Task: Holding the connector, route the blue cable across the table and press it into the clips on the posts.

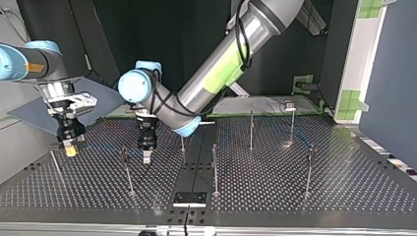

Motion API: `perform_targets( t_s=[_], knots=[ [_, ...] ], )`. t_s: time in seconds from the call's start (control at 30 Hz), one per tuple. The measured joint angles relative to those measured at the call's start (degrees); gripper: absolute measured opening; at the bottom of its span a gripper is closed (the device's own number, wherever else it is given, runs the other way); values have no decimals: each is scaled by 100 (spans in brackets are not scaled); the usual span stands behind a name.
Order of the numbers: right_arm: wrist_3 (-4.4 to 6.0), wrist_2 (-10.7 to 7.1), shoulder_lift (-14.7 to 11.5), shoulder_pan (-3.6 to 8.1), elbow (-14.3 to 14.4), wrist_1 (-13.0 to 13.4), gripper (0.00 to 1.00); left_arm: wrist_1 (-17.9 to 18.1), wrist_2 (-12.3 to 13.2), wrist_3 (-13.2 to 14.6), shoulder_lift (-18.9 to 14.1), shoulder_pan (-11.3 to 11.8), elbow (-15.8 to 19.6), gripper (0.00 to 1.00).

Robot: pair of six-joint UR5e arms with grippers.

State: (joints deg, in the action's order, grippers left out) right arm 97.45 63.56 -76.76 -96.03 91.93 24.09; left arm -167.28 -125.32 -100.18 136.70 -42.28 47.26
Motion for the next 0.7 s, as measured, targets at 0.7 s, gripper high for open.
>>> perform_targets(
  t_s=[0.7],
  knots=[
    [-22, -77, 6, 10, 2, 0, 0, -317, -713, -558, -594, -734, 634, 100]
  ],
)
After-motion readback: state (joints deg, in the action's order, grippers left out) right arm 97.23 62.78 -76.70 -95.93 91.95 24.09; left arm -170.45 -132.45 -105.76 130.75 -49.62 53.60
